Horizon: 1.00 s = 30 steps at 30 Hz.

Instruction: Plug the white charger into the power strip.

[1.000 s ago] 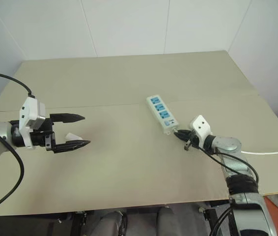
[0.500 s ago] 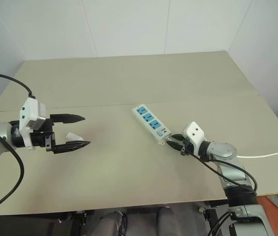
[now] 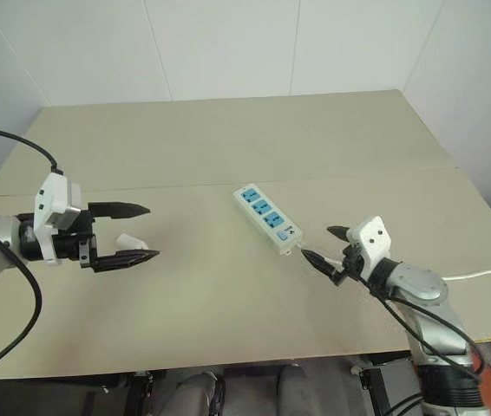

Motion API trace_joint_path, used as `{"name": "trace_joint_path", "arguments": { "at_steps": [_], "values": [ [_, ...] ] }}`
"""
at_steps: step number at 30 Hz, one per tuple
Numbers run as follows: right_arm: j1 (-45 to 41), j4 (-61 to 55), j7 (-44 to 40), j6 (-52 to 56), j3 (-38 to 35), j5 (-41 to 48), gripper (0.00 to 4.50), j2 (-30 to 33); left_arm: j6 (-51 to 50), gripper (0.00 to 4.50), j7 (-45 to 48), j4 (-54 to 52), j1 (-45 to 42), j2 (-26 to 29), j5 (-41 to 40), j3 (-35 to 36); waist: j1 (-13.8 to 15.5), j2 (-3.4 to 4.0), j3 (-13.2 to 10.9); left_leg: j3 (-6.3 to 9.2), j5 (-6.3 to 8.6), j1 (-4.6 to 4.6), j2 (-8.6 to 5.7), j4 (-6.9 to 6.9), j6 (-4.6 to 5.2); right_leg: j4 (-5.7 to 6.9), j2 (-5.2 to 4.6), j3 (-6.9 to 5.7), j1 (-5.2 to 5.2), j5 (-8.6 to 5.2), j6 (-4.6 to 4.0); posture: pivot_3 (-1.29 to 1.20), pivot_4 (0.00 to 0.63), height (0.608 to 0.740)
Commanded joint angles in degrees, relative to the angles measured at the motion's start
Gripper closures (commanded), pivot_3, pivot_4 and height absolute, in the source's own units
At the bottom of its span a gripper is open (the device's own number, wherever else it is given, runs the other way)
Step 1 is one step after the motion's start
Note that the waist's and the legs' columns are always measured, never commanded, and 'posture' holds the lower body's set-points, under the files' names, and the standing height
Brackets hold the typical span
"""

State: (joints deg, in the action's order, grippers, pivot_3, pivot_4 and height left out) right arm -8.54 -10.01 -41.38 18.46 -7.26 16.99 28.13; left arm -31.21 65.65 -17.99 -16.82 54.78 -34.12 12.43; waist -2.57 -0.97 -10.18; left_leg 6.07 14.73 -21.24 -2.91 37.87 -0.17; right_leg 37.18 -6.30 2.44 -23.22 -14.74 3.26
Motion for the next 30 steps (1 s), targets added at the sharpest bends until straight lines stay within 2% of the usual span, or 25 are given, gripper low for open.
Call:
{"name": "trace_joint_path", "arguments": {
  "at_steps": [1, 5, 11, 30],
  "values": [
    [-0.69, -2.64, 6.13, -0.4, 1.07, -0.49, 0.05, -4.39, -0.05, 0.0, -0.09, -0.52, -0.92, -0.02, -1.46, 0.94, 0.06, 0.0, 0.0, 0.01, 0.0, 0.0, 0.0, 0.0, 0.0, 0.0, 0.0, 0.0, 0.0, 0.0, 0.0, 0.0, 0.15, 0.74],
    [-0.17, -2.34, 10.39, -1.94, 2.92, -1.92, 0.05, -8.99, -0.21, 0.0, -0.14, -0.64, -0.79, 0.0, -1.49, 1.12, 0.14, 0.0, 0.0, 0.06, 0.0, -0.02, -0.03, 0.0, 0.0, -0.02, -0.03, 0.02, -0.04, 0.0, 0.0, 0.0, 0.15, 0.74],
    [-0.04, -0.3, 11.9, -7.73, 4.97, -3.36, 0.05, -12.6, -0.59, 0.0, -0.37, -0.88, -1.06, -0.17, -1.68, 0.97, 0.06, 0.01, 0.0, 0.06, 0.0, -0.01, -0.03, 0.0, -0.01, -0.01, -0.02, 0.03, -0.05, 0.0, 0.0, 0.0, 0.15, 0.74],
    [-8.7, 20.27, 8.72, -18.94, 7.85, -5.35, 0.05, -14.38, -0.69, 0.0, -1.22, -1.27, -1.36, -0.07, -2.67, 0.63, -0.09, 0.0, 0.0, 0.04, 0.0, 0.02, -0.02, 0.0, -0.01, 0.01, -0.01, 0.06, -0.04, 0.01, 0.0, 0.0, 0.15, 0.74]
  ]
}}
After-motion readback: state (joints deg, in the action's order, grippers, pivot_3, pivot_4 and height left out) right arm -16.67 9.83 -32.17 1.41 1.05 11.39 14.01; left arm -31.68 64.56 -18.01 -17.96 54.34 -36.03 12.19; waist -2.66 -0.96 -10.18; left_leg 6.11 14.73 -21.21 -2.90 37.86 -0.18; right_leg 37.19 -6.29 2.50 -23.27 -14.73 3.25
